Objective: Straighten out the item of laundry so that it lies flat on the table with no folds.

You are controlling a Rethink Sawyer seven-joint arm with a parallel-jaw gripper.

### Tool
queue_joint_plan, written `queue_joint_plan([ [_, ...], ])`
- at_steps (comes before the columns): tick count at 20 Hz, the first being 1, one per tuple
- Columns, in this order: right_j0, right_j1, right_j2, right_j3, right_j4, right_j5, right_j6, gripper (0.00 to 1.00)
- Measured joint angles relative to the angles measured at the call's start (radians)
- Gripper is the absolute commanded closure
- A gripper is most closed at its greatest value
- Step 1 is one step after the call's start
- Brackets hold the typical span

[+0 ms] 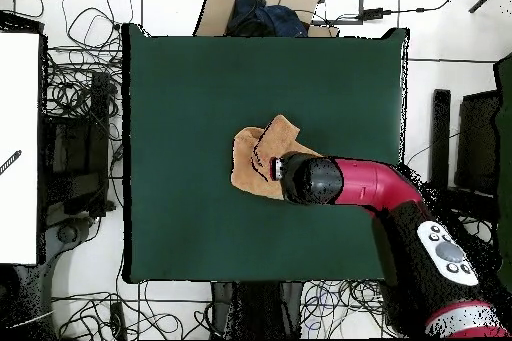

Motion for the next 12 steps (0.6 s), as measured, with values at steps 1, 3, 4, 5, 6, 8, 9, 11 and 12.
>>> queue_joint_plan([
  [1, 0.000, 0.014, 0.000, -0.004, -0.009, 0.000, 0.000, 0.00],
  [3, 0.000, 0.041, 0.000, -0.010, -0.026, 0.000, 0.000, 0.00],
  [4, 0.000, 0.060, 0.000, -0.013, -0.040, 0.000, 0.000, 0.00],
  [5, 0.000, 0.064, 0.001, -0.013, -0.043, 0.000, 0.000, 0.00],
  [6, 0.000, 0.068, 0.001, -0.013, -0.046, 0.000, 0.000, 0.00],
  [8, 0.000, 0.078, 0.001, -0.013, -0.055, 0.000, 0.000, 0.00],
  [9, 0.000, 0.083, 0.002, -0.013, -0.058, 0.000, 0.000, 0.00],
  [11, 0.000, 0.089, 0.002, -0.013, -0.060, 0.000, 0.000, 0.00],
  [12, 0.000, 0.091, 0.003, -0.014, -0.060, 0.000, 0.000, 0.00],
])
